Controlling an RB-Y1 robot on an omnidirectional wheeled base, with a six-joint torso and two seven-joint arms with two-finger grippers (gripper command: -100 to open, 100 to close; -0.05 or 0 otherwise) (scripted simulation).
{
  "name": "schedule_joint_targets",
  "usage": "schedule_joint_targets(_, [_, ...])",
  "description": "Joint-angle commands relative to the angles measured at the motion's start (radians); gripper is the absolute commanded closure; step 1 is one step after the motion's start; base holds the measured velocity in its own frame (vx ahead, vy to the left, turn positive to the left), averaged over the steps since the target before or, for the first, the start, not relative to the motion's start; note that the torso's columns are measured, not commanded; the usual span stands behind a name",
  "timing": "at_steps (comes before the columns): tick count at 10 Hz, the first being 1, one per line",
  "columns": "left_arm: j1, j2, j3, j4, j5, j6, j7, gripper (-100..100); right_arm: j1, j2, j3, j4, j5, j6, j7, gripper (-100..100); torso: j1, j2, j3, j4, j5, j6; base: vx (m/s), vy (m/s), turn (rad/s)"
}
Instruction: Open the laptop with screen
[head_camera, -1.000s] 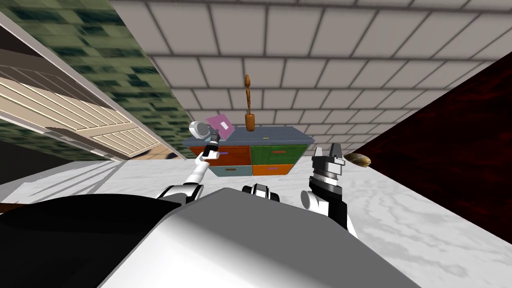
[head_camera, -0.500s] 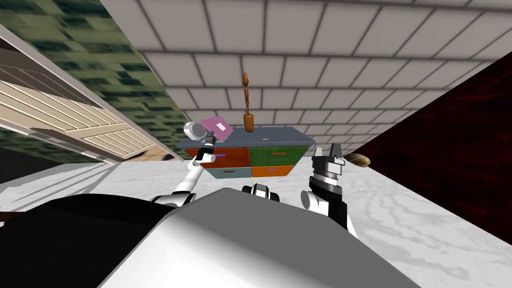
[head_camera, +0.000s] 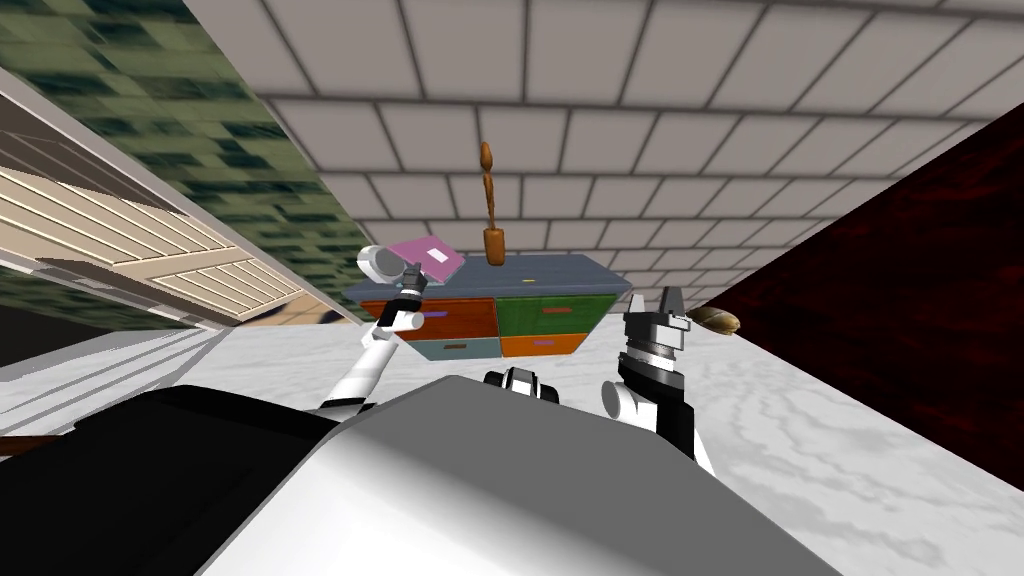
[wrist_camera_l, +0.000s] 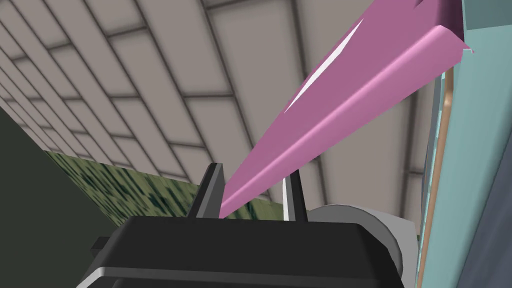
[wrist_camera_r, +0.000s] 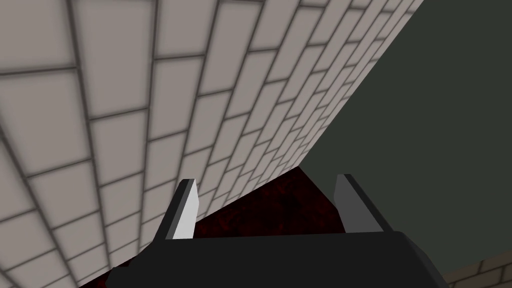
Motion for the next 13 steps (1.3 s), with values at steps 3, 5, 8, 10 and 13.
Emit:
schedule_joint_targets(3, [0.116, 0.007, 0.024, -0.120, 0.127, 0.024, -0.024, 100, 0.000, 0.000, 0.000, 0.000, 0.000, 0.000, 0.000, 0, 0.000, -0.001, -0.001, 0.000, 0.000, 0.000, 0.065, -0.005, -0.009])
schedule_joint_targets(5, [0.114, 0.008, 0.021, -0.124, 0.127, 0.019, -0.021, 100, 0.000, 0.000, 0.000, 0.000, 0.000, 0.000, 0.000, 0, -0.001, 0.000, 0.000, -0.001, 0.000, 0.001, 0.019, -0.003, 0.002])
schedule_joint_targets(8, [0.097, -0.028, 0.042, -0.121, 0.198, 0.050, 0.034, 100, 0.000, 0.000, 0.000, 0.000, 0.000, 0.000, 0.000, 0, 0.002, 0.000, 0.000, 0.000, 0.001, -0.001, 0.014, -0.004, 0.050])
schedule_joint_targets(10, [0.087, -0.047, 0.052, -0.119, 0.233, 0.065, 0.061, 100, 0.000, 0.000, 0.000, 0.000, 0.000, 0.000, 0.000, 0, 0.002, -0.001, -0.001, -0.001, 0.001, 0.000, 0.011, -0.005, 0.041])
schedule_joint_targets(13, [0.098, -0.013, 0.094, -0.155, 0.285, 0.124, 0.067, -100, 0.000, 0.000, 0.000, 0.000, 0.000, 0.000, 0.000, 0, -0.001, -0.003, -0.002, -0.001, 0.000, 0.000, 0.035, -0.022, 0.073])
